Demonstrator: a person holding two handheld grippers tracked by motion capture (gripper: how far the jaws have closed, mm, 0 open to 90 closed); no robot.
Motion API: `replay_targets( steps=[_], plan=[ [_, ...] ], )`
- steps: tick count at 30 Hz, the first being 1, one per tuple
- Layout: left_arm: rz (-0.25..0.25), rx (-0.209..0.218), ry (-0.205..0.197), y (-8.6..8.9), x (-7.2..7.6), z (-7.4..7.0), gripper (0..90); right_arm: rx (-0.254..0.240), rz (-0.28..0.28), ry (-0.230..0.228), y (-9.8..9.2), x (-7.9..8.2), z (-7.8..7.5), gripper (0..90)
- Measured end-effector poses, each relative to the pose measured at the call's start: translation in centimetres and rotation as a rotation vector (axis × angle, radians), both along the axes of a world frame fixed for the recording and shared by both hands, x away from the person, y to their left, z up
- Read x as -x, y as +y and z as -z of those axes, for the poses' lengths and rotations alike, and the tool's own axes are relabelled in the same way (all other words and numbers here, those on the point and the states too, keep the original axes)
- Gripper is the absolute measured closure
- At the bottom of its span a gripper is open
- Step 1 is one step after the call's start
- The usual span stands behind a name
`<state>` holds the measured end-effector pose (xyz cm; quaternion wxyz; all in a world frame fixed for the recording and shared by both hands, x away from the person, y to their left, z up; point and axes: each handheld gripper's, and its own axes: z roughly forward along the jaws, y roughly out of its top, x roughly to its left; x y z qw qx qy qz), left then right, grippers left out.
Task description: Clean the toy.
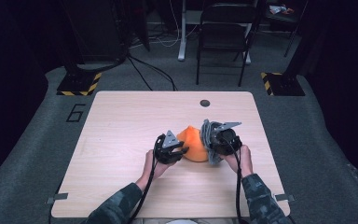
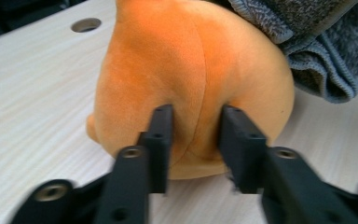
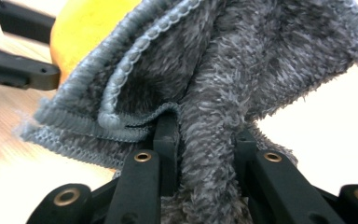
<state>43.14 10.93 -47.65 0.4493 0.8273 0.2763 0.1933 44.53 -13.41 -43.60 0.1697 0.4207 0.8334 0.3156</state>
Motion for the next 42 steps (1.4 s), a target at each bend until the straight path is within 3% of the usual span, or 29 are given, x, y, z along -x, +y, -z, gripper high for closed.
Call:
replay_targets(
  steps=[1, 4, 8, 12, 16, 18, 20, 26, 29, 33, 37, 39, 42],
  plan=[
    [0.0, -0.029, -0.013, -0.1, 0.1, -0.1, 52.6, 0.006, 0.001, -0.004, 0.0, 0.0, 0.1, 71.2],
    [0.013, -0.077, -0.025, -0.5, 0.1, 0.0, 45.3, 0.0, 0.009, 0.002, -0.1, -0.1, 0.2, 71.0],
    [0.017, -0.146, -0.05, -1.2, 0.3, 0.5, 45.8, -0.006, 0.01, -0.002, -0.3, -0.3, 0.4, 70.9],
    [0.021, -0.167, -0.071, -1.4, 0.4, 1.0, 60.9, -0.022, 0.022, 0.004, -0.4, -0.3, 0.6, 70.7],
    [0.007, -0.156, -0.064, -1.2, 0.3, 0.9, 74.6, -0.035, 0.021, -0.012, -0.4, -0.4, 0.6, 70.6],
    [0.004, -0.134, -0.049, -1.0, 0.1, 0.7, 77.9, -0.037, 0.025, -0.019, -0.4, -0.3, 0.4, 70.6],
    [-0.005, -0.057, 0.003, -0.4, -0.2, 0.4, 79.9, -0.043, 0.028, -0.033, -0.5, -0.2, 0.1, 70.6],
    [-0.015, 0.112, 0.105, 0.4, -0.3, -0.4, 81.5, -0.085, 0.025, -0.083, -0.8, 0.6, -2.5, 70.6],
    [0.0, 0.138, 0.13, 0.2, 0.0, -0.6, 81.5, -0.09, -0.007, -0.118, 0.0, 1.3, -3.7, 70.5],
    [0.014, 0.103, 0.114, -0.3, 0.4, -0.5, 81.4, -0.083, -0.042, -0.123, 1.9, 1.7, -3.6, 70.2],
    [0.018, 0.023, 0.082, -0.6, 0.4, -0.3, 80.9, -0.05, -0.04, -0.104, 3.2, 1.3, -2.3, 69.5],
    [0.024, -0.029, 0.053, -0.7, 0.3, 0.0, 80.3, 0.003, -0.054, -0.09, 3.5, 0.8, -1.6, 69.2],
    [0.026, -0.032, 0.043, -0.7, 0.3, 0.1, 80.1, 0.005, -0.058, -0.092, 3.4, 0.5, -1.1, 69.1]
  ],
)
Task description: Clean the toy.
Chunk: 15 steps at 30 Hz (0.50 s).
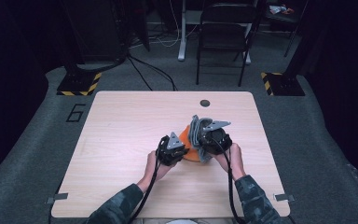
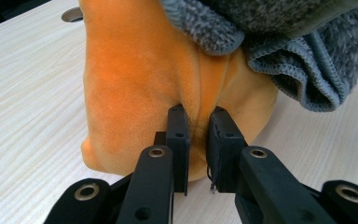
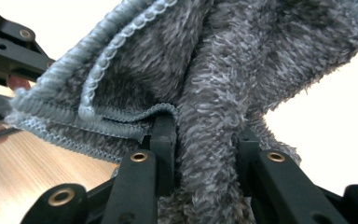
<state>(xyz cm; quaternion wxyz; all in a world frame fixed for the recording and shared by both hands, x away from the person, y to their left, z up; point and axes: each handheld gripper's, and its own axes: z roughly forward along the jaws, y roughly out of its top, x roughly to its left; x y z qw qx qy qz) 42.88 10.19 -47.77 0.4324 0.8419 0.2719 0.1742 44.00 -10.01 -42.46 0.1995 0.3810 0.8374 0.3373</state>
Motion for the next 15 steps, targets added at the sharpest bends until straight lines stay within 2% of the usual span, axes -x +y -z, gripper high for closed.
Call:
replay_targets(
  steps=[2, 3, 7, 10, 13, 15],
  plan=[
    [0.01, -0.018, -0.01, 0.0, 0.0, 0.0, 79.9, 0.0, 0.0, 0.008, -0.2, -0.1, 0.1, 69.0],
    [0.01, -0.015, -0.008, 0.0, 0.0, 0.1, 79.9, 0.004, -0.002, 0.012, -0.5, -0.2, 0.2, 68.9],
    [0.012, -0.01, -0.013, -0.1, 0.0, 0.1, 79.4, -0.028, 0.011, 0.043, -1.1, -0.6, 0.7, 68.7],
    [0.01, -0.006, -0.006, 0.0, 0.0, 0.1, 79.5, -0.018, 0.009, 0.046, -1.6, -0.9, 0.8, 68.5],
    [0.004, 0.001, -0.004, 0.2, -0.2, 0.1, 79.5, -0.002, 0.031, 0.074, -2.5, -1.3, 1.0, 68.0],
    [0.006, 0.004, 0.0, 0.3, -0.3, 0.2, 79.5, -0.039, 0.045, 0.119, -3.6, -1.7, 1.4, 67.9]
  ],
)
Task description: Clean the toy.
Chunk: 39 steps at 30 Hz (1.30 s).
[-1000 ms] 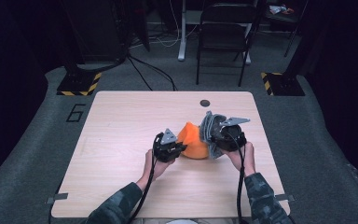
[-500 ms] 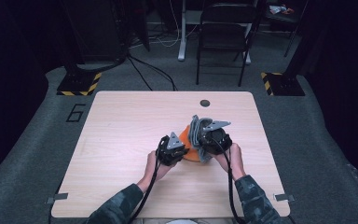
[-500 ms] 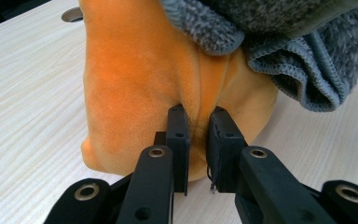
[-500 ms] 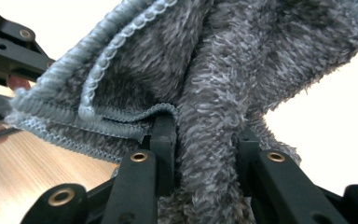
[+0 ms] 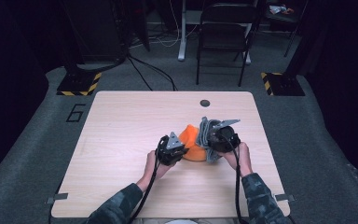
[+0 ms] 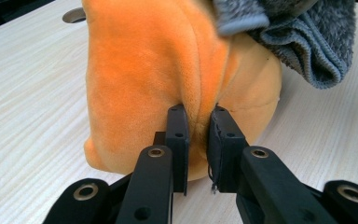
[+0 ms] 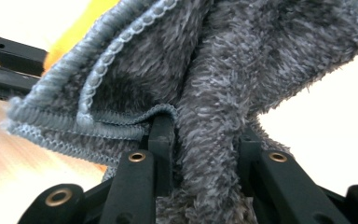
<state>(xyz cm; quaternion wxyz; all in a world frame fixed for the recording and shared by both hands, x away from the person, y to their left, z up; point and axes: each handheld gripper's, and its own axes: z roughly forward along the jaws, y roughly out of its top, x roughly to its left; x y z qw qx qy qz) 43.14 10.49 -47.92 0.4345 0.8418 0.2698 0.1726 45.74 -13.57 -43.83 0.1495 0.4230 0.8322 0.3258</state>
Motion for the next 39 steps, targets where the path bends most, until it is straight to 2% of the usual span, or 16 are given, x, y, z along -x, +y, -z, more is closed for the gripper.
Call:
replay_targets(
  steps=[1, 4, 7, 11, 16, 18, 20, 22, 23, 26, 30, 32, 36, 39],
  plan=[
    [-0.001, 0.001, 0.0, 0.0, 0.0, 0.0, 79.5, -0.013, 0.002, 0.018, -0.5, -0.2, 0.2, 67.9],
    [0.001, 0.002, 0.003, 0.0, -0.1, 0.0, 79.5, 0.011, 0.017, 0.047, -1.2, -0.5, 0.9, 68.1],
    [-0.009, 0.015, 0.012, 0.1, -0.1, 0.1, 79.5, 0.057, 0.032, 0.077, -1.5, -0.6, 1.5, 68.1],
    [-0.013, 0.027, 0.024, 0.3, -0.2, 0.2, 79.5, 0.087, 0.055, 0.093, -1.7, -0.9, 2.8, 68.1],
    [-0.02, 0.029, 0.021, 0.5, -0.3, 0.2, 79.5, 0.173, 0.077, 0.147, -1.5, -1.3, 4.7, 67.3],
    [-0.023, 0.032, 0.016, 0.6, -0.3, 0.2, 79.5, 0.174, 0.077, 0.159, -1.5, -1.4, 5.0, 67.5],
    [-0.024, 0.03, 0.012, 0.6, -0.3, 0.2, 79.5, 0.179, 0.078, 0.142, -1.5, -1.4, 4.4, 67.9],
    [-0.023, 0.028, 0.018, 0.7, -0.3, 0.2, 79.6, 0.162, 0.082, 0.11, -1.6, -1.2, 3.3, 68.0],
    [-0.024, 0.029, 0.018, 0.7, -0.3, 0.2, 79.6, 0.153, 0.091, 0.109, -1.6, -1.0, 2.8, 68.0],
    [-0.018, 0.028, 0.018, 0.6, -0.2, 0.2, 79.6, 0.098, 0.076, 0.033, -1.7, -0.5, 0.8, 68.0],
    [-0.014, 0.016, 0.004, 0.4, 0.0, 0.2, 79.6, 0.028, 0.039, -0.034, -0.5, 0.6, -1.4, 68.0],
    [-0.005, 0.012, 0.004, 0.3, 0.1, 0.1, 79.6, 0.013, 0.015, -0.07, 0.2, 1.1, -2.1, 67.9],
    [0.003, 0.002, -0.013, 0.1, 0.3, 0.1, 79.6, -0.069, -0.049, -0.14, 1.6, 2.3, -3.9, 67.9],
    [0.015, -0.001, -0.024, -0.1, 0.5, 0.1, 79.6, -0.072, -0.069, -0.172, 2.5, 2.8, -4.2, 67.8]
  ],
)
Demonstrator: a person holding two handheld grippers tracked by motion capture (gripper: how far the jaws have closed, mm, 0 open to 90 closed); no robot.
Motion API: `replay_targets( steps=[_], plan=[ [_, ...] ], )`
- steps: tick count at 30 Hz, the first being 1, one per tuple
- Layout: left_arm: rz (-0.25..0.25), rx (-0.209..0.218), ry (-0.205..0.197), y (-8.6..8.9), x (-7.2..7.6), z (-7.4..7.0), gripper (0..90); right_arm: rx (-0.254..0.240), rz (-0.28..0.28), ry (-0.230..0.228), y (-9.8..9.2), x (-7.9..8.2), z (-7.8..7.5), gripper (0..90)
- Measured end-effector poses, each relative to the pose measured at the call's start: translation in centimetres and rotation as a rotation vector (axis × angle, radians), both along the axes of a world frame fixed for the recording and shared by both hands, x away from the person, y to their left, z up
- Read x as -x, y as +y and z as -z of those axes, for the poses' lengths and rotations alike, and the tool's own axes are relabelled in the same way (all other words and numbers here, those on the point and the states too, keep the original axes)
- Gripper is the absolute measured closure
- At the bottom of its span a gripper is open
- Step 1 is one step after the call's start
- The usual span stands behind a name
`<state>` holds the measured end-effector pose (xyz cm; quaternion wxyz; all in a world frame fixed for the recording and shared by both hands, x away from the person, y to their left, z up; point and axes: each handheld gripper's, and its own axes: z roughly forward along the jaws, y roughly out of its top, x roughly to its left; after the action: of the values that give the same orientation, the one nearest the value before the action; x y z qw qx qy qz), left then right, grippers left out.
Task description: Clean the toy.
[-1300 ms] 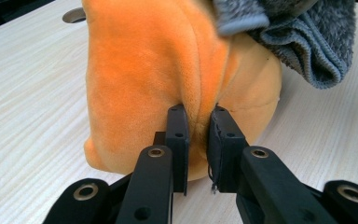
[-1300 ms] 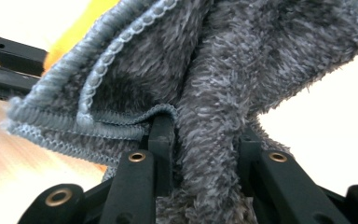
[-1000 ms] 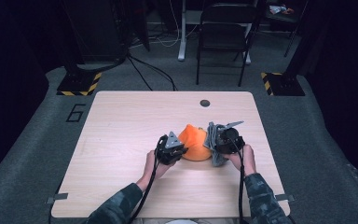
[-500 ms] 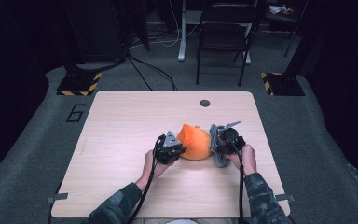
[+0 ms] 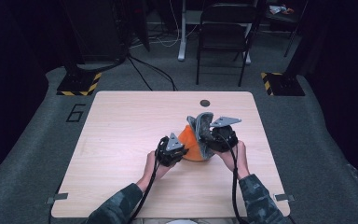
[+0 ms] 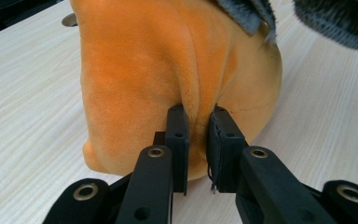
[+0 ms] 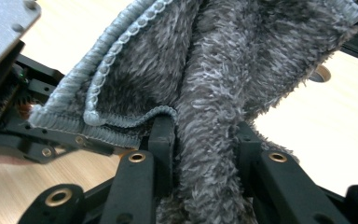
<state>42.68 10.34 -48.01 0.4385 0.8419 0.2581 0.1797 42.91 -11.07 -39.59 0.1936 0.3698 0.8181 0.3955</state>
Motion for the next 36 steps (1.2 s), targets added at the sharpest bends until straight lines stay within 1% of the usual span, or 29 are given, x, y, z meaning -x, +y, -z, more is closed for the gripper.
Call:
replay_targets(
  steps=[1, 3, 5, 7, 10, 11, 12, 15, 16, 18, 20, 22, 25, 27, 28, 29, 30, 32, 35, 36],
  plan=[
    [0.006, -0.003, 0.001, 0.0, 0.0, 0.0, 79.6, -0.01, 0.002, 0.004, 0.2, 0.0, 0.2, 67.8],
    [0.007, -0.006, -0.001, -0.1, 0.1, 0.0, 79.6, -0.003, -0.005, 0.021, 0.4, -0.3, 0.8, 67.6],
    [0.011, -0.01, -0.006, -0.1, 0.1, 0.0, 79.6, 0.003, -0.001, 0.037, 0.5, -0.7, 1.7, 67.4],
    [0.007, -0.008, -0.006, -0.2, 0.1, 0.0, 79.6, 0.056, 0.024, 0.023, 0.7, -0.8, 2.2, 67.5],
    [0.005, -0.008, 0.002, -0.1, 0.0, 0.0, 79.6, 0.105, 0.036, 0.019, 0.8, -0.8, 2.4, 67.6],
    [0.006, -0.009, 0.004, -0.1, -0.1, 0.0, 79.6, 0.122, 0.036, 0.028, 0.6, -0.9, 2.4, 67.6],
    [0.004, 0.0, 0.009, -0.1, -0.1, 0.0, 79.6, 0.119, 0.047, 0.037, 0.5, -0.9, 2.4, 67.6],
    [-0.003, 0.003, 0.013, 0.1, -0.2, 0.1, 79.6, 0.124, 0.049, 0.065, -0.1, -1.3, 2.6, 67.6],
    [-0.004, 0.005, 0.012, 0.1, -0.3, 0.1, 79.7, 0.11, 0.054, 0.084, -0.4, -1.5, 2.8, 67.6],
    [-0.008, 0.009, 0.016, 0.1, -0.3, 0.1, 79.6, 0.121, 0.059, 0.105, -0.7, -1.7, 2.9, 67.7],
    [-0.007, 0.006, 0.019, 0.1, -0.4, 0.1, 79.6, 0.122, 0.069, 0.119, -1.0, -1.9, 3.1, 67.7],
    [-0.012, 0.008, 0.016, 0.1, -0.4, 0.1, 79.6, 0.145, 0.074, 0.136, -1.3, -2.1, 3.3, 67.7],
    [-0.008, 0.005, 0.019, 0.2, -0.5, 0.1, 79.6, 0.16, 0.096, 0.168, -1.9, -2.4, 3.8, 67.9],
    [-0.01, 0.009, 0.024, 0.2, -0.5, 0.1, 79.7, 0.169, 0.113, 0.188, -2.3, -2.7, 4.3, 68.0],
    [-0.013, 0.012, 0.028, 0.3, -0.5, 0.2, 79.6, 0.182, 0.119, 0.202, -2.6, -2.9, 4.6, 68.1],
    [-0.018, 0.017, 0.024, 0.2, -0.5, 0.2, 79.6, 0.182, 0.128, 0.209, -2.8, -3.0, 5.0, 68.1],
    [-0.017, 0.016, 0.026, 0.2, -0.5, 0.2, 79.6, 0.187, 0.135, 0.225, -3.0, -3.2, 5.3, 68.2],
    [-0.014, 0.013, 0.029, 0.3, -0.5, 0.2, 79.7, 0.201, 0.154, 0.243, -3.3, -3.4, 6.2, 68.2],
    [-0.014, 0.011, 0.038, 0.3, -0.5, 0.2, 79.7, 0.229, 0.172, 0.293, -3.5, -3.8, 7.7, 68.1],
    [-0.019, 0.023, 0.031, 0.3, -0.6, 0.3, 79.7, 0.233, 0.177, 0.311, -3.6, -4.0, 8.3, 68.0]
  ],
)
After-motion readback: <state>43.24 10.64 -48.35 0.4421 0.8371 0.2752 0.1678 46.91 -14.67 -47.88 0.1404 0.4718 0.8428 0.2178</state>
